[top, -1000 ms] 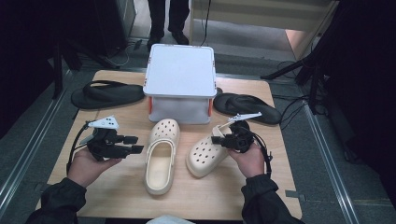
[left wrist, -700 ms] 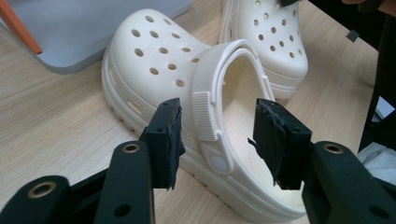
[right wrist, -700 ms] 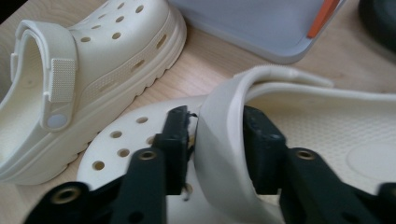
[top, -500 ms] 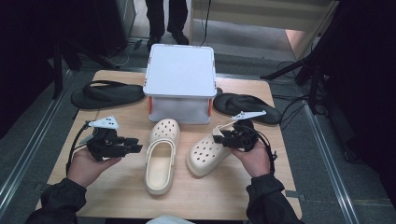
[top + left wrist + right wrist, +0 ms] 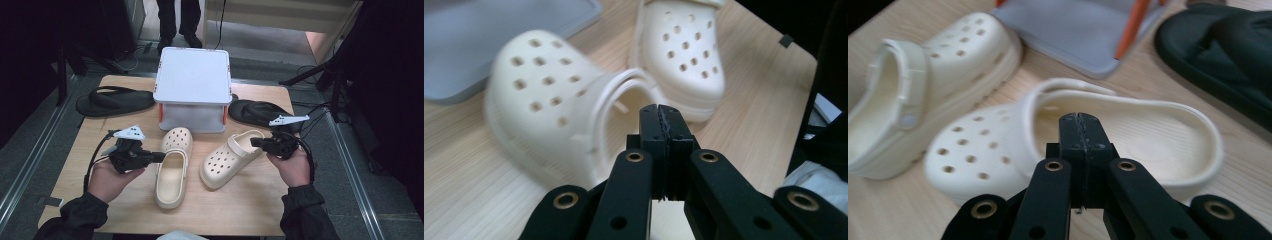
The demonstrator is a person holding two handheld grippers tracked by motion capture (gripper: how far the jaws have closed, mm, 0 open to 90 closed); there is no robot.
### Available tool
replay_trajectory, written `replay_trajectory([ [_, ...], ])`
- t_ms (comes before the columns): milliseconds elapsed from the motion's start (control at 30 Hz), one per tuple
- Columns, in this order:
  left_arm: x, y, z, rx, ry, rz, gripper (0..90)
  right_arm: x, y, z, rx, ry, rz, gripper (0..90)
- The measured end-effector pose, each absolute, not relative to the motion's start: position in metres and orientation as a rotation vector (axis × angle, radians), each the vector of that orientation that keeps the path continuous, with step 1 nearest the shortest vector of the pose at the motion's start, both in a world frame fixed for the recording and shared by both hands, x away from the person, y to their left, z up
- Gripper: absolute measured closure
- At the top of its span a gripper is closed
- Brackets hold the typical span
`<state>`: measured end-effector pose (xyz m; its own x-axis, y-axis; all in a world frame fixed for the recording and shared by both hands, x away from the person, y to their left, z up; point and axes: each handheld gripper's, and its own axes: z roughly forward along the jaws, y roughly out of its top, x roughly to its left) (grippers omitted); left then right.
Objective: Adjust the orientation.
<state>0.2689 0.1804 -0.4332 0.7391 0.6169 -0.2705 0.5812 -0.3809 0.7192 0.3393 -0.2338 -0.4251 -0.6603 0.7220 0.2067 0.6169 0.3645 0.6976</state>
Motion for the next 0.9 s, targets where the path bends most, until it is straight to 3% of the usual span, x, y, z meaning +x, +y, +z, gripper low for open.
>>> replay_trajectory([
  [467,0.263,0.076,-0.452,2.114,0.814,-0.04,90.0,0.36,-0.246,-0.462,1.221,2.48,1.103,90.0],
  [900,0.254,0.041,-0.473,2.185,0.773,-0.034,90.0,0.361,-0.232,-0.483,1.194,2.546,1.043,90.0],
])
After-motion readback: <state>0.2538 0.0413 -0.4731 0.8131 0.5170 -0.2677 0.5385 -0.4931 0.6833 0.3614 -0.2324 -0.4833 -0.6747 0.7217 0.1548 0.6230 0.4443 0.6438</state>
